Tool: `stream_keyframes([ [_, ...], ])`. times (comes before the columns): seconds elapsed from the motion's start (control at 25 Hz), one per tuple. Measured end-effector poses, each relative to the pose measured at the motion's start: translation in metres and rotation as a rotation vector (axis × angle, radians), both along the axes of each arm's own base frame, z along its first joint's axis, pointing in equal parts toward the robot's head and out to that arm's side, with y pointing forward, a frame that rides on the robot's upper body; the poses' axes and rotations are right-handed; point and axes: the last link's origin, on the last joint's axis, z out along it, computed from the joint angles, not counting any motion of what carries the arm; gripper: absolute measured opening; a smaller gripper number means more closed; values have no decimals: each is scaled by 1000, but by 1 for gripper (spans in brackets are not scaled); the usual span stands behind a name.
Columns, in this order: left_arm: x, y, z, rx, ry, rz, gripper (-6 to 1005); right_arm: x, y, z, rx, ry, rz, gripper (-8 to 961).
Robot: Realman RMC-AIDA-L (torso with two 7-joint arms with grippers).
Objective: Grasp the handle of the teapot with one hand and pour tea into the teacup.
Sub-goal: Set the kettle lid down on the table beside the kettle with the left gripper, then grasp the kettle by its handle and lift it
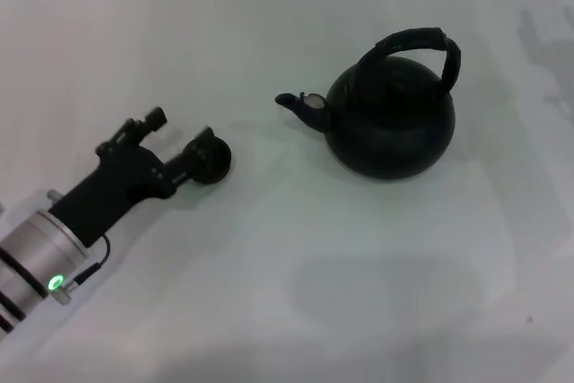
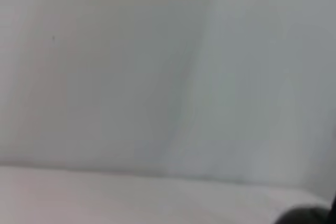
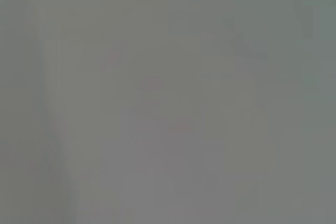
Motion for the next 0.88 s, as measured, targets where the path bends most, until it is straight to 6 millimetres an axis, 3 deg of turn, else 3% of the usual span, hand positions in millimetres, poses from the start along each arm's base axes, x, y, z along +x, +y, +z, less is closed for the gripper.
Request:
stream_keyframes([
  [0.2, -1, -2, 20, 112, -124, 45, 893, 5, -3, 1, -14, 96, -19, 720],
  [0.36, -26, -7, 54, 322, -265, 218, 892, 15, -13, 1, -36, 178, -40, 720],
  [0.52, -60, -15, 87, 513, -256, 366, 893, 21, -29, 0, -57, 193, -21, 720],
  [0.72, -95, -23, 105, 611, -202, 548, 892, 22, -47, -4, -136, 194, 31, 720],
  [0.88, -115, -23, 106, 615, -172, 687, 891, 20, -55, -14, -259, 179, 77, 720],
])
